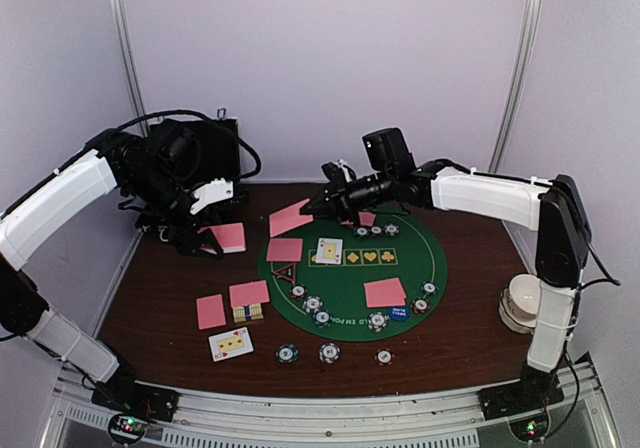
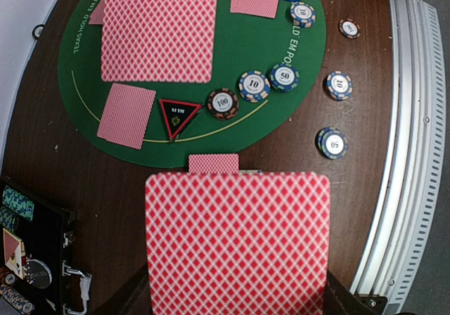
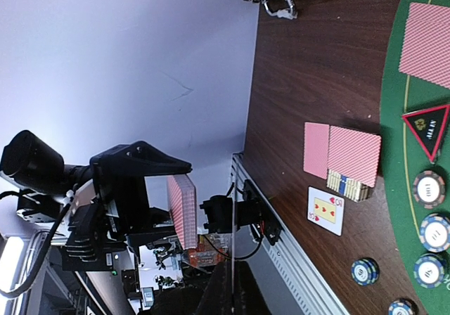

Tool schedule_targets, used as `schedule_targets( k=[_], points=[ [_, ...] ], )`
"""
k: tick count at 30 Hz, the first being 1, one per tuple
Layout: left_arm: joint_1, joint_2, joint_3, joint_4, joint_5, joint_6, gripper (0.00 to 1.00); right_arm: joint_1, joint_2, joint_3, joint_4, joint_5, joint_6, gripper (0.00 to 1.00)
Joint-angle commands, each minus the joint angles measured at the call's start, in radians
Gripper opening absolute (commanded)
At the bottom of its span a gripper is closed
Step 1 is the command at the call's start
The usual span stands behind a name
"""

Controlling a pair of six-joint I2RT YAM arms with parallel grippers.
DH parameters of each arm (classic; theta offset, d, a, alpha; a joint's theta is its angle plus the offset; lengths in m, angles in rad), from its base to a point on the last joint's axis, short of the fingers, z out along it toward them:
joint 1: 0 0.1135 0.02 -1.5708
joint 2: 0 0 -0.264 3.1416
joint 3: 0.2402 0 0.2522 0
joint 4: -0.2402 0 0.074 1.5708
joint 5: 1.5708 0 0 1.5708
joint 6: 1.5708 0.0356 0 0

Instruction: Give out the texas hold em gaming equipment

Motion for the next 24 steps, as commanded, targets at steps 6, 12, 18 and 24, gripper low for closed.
schedule_targets(
  k=[6,12,18,24],
  points=[
    [0.007,-0.027,0.010,0.028,0.004,0.019,0.00,-0.052,0.087,0.454,-0.842,0.306,-0.585,0.00],
    [0.007,-0.027,0.015,0.024,0.003,0.019,0.00,-0.029,0.238,0.646,-1.066,0.695,-0.796,0.00],
    [0.007,-0.028,0.010,0.019,0.001,0.024,0.00,0.057,0.274,0.641,-1.031,1.196,-1.028,0.00],
    [0.007,-0.024,0.015,0.019,0.009,0.020,0.00,0.122,0.274,0.525,-0.795,1.459,-1.252,0.00]
  ],
)
